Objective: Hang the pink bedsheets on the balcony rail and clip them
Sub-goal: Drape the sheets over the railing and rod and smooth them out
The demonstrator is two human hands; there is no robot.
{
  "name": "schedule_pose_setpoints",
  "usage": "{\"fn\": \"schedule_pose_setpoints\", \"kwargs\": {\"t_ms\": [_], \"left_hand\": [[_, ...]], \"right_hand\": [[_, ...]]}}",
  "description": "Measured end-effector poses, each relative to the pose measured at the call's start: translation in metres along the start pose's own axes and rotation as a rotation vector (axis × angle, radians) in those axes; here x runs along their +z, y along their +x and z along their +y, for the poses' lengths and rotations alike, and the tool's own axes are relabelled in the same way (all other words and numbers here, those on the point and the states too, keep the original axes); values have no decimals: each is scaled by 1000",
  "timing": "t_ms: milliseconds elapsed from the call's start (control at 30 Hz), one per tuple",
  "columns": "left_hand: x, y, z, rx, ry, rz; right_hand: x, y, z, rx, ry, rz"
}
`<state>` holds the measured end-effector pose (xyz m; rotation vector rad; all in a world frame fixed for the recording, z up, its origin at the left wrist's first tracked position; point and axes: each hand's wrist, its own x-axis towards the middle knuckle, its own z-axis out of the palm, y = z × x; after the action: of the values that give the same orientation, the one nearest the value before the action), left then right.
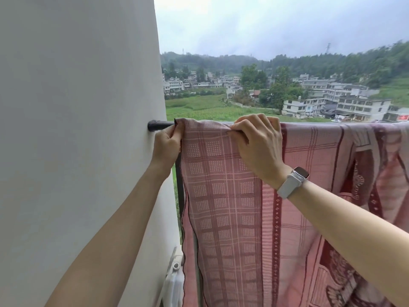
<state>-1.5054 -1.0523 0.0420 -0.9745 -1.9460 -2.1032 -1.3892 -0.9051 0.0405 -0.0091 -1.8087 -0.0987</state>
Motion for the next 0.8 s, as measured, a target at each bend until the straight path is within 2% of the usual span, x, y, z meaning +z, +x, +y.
{"fn": "schedule_pose_setpoints", "kwargs": {"t_ms": [200,267,333,433,567,667,800], "left_hand": [[12,11,1,-92,75,53],[11,-2,-6,-66,126,54],[12,-27,-12,15,105,137],[16,-66,-33,31,97,252],[25,-103,-67,-32,192,275],[25,-112,-72,20,243,343],[4,-88,-58,21,302,399]], "right_hand": [[-12,-3,7,14,-8,-72],[-22,-13,24,28,-64,-70],[-32,-25,40,59,-87,-54],[-41,-55,48,17,-137,-44],[-38,-102,45,24,-219,-183],[-32,-130,36,15,-239,-311],[-32,-136,28,-59,-175,-320]]}}
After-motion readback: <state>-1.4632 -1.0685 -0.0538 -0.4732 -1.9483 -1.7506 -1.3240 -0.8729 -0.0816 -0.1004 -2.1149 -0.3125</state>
